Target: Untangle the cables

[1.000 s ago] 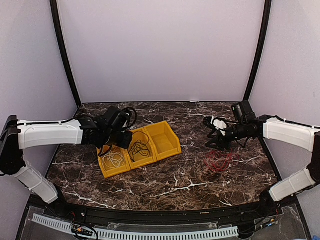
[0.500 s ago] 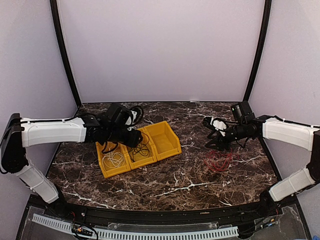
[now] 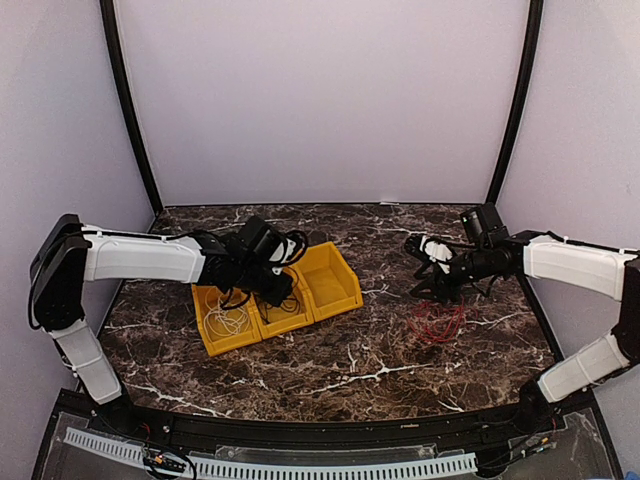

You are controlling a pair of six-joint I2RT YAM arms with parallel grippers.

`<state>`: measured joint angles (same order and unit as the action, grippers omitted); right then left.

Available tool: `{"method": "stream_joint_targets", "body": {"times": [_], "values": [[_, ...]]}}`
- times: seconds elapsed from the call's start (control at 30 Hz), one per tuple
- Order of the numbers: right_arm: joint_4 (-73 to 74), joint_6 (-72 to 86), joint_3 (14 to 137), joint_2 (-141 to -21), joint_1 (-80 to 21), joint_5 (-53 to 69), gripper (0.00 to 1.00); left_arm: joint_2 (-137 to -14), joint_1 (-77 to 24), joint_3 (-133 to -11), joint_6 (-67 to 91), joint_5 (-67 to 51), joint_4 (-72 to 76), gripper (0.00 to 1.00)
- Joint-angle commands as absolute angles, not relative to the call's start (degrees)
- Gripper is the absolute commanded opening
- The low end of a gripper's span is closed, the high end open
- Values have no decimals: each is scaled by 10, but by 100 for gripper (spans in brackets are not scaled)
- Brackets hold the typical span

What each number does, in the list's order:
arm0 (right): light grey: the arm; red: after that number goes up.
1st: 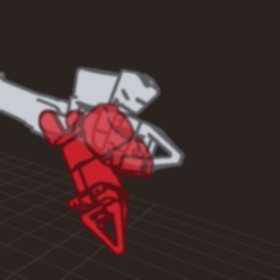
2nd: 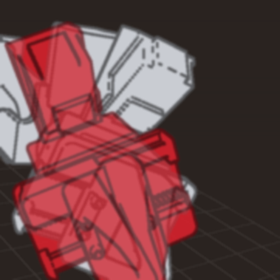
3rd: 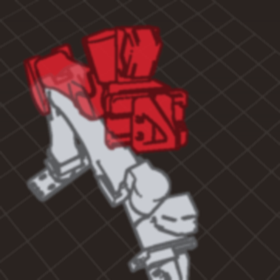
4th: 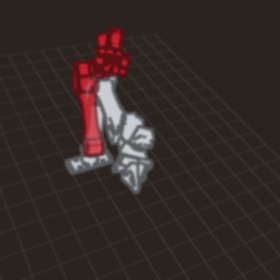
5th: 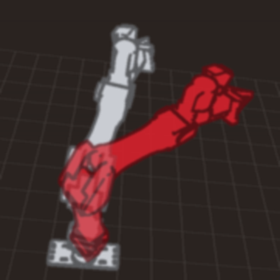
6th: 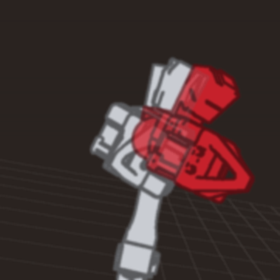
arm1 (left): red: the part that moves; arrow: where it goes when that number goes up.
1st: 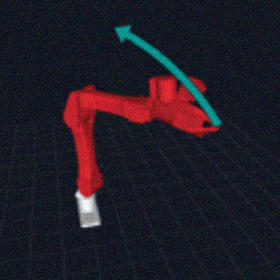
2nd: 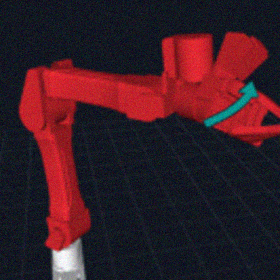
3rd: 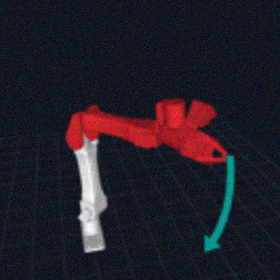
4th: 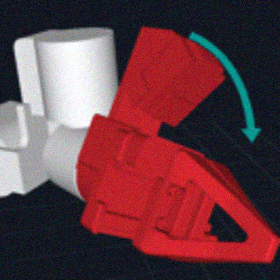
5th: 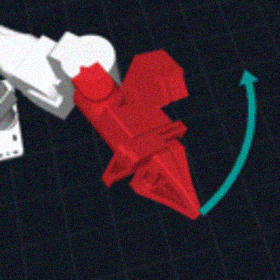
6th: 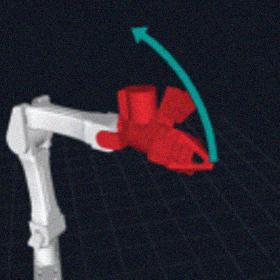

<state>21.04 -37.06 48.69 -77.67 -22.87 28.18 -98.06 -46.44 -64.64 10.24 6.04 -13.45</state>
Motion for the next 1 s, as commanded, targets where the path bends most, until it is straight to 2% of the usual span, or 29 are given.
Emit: {"method": "stream_joint_targets", "body": {"times": [0.0,0.03,0.1,0.5,0.53,0.6,0.73,0.87,0.97], "values": [[211,-374,488,-781,-227,277,50,-987,-464,-672,86,95,-141,6],[211,-374,488,-781,-227,277,50,-984,-464,-670,91,96,-140,1],[210,-375,488,-781,-227,276,50,-972,-464,-656,100,102,-132,0],[211,-375,488,-778,-227,277,50,-967,-463,-636,145,101,-160,2],[212,-375,488,-778,-227,277,50,-964,-463,-636,147,106,-161,4],[212,-375,489,-779,-227,278,50,-949,-463,-638,145,122,-168,21],[213,-375,490,-780,-227,280,50,-917,-463,-630,109,128,-159,42],[213,-376,490,-782,-228,280,50,-903,-463,-617,74,107,-136,52],[214,-376,490,-784,-227,280,50,-918,-463,-619,48,72,-122,53]]}}
